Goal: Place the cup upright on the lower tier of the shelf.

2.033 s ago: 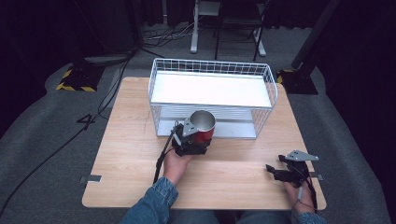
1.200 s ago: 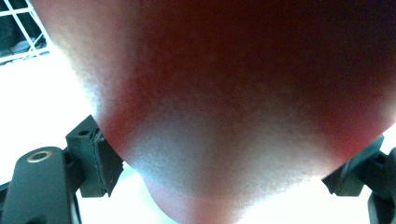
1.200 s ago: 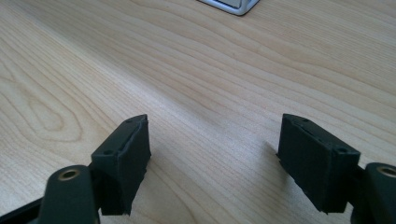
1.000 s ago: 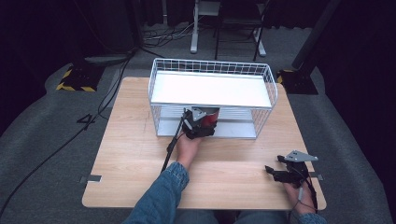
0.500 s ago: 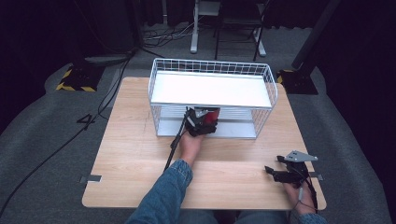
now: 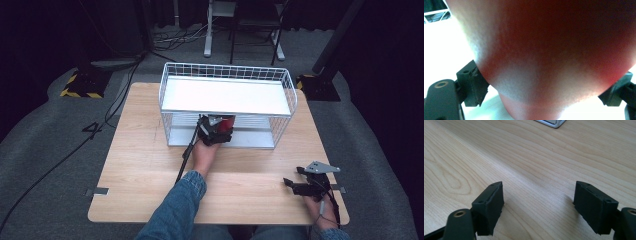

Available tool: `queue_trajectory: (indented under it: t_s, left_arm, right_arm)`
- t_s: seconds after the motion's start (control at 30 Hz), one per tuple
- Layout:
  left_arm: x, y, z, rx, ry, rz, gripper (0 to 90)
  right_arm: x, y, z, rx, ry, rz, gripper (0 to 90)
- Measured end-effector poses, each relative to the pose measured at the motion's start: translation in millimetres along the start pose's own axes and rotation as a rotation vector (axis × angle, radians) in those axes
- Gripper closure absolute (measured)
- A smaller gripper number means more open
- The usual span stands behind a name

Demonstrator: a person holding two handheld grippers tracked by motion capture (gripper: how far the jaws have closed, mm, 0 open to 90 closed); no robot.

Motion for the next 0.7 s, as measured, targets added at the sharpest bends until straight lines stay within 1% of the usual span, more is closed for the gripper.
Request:
queue_trajectory:
  t_s: [0.07, 0.1, 0.13, 0.17, 0.2, 0.23, 0.27, 0.3, 0.33, 0.37, 0.4, 0.43, 0.5, 0.67, 0.7]
  left_arm:
    - [0.5, 0.5, -0.2, -0.005, 0.022, 0.003, 8.1]
    - [0.5, 0.5, -0.2, -0.005, 0.022, 0.003, 6.0]
    - [0.4, 0.9, -0.6, -0.01, 0.029, 0.002, 6.0]
    - [0.1, 1.8, -1.2, -0.015, 0.036, 0.003, 2.1]
    - [0.3, 4.4, -2.1, -0.025, 0.037, 0.002, 0.4]
    - [0.4, 6.6, -2.8, -0.031, 0.036, 0.006, 0.1]
    - [0.3, 9.8, -3.0, 0.004, 0.059, 0.019, 0.0]
    - [0.3, 9.8, -3.0, 0.004, 0.059, 0.019, 0.0]
    - [0.1, 14.3, -3.3, -0.015, 0.039, 0.01, 0.0]
    - [0.1, 14.3, -3.3, -0.015, 0.039, 0.01, 0.0]
    - [0.0, 18.5, -2.3, -0.053, 0.009, 0.003, 0.0]
    - [0.0, 18.5, -2.3, -0.053, 0.009, 0.003, 0.0]
    - [-0.6, 25.9, -2.2, -0.05, 0.015, 0.013, 0.0]
    - [-2.6, 42.0, -4.2, -0.09, 0.037, 0.018, 0.0]
    - [-3.3, 45.1, -4.8, -0.086, 0.031, 0.014, 0.0]
  right_arm:
    - [0.0, -0.1, 0.0, 0.001, 0.0, -0.001, 23.5]
    - [0.0, -0.1, 0.0, -0.001, 0.0, -0.001, 23.4]
    - [0.0, -0.1, 0.0, -0.001, 0.0, -0.001, 23.4]
    - [0.0, -0.1, -0.3, -0.003, 0.002, 0.0, 23.2]
    - [0.0, 0.0, -0.4, -0.004, 0.002, -0.001, 23.2]
    - [0.0, 0.0, -0.4, -0.004, 0.002, -0.001, 23.1]
    - [0.0, -0.1, -0.3, -0.003, 0.002, 0.0, 23.0]
    - [0.0, -0.1, -0.3, -0.003, 0.002, 0.0, 23.0]
    - [-0.1, -0.2, 0.1, 0.001, -0.002, -0.003, 22.7]
    - [-0.1, -0.2, 0.1, 0.001, -0.002, -0.003, 22.7]
    - [-0.2, -0.4, 0.6, 0.001, -0.005, -0.005, 22.4]
    - [-0.2, -0.4, 0.6, 0.0, -0.005, -0.005, 22.4]
    - [-0.1, -0.4, 0.3, 0.0, -0.005, -0.004, 22.4]
    - [0.9, -1.6, -0.1, 0.001, -0.007, -0.006, 21.5]
    - [1.1, -1.9, 0.0, 0.003, -0.008, -0.006, 21.4]
Point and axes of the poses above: each handheld gripper's, and its own axes: y roughly backward along the jaws, x roughly out of its top, z roughly to its right, the point moved 5 cm from there along -y, roughly forward along the jaws, and after that the axes turned 10 degrees about y, right-handed, at the moved point
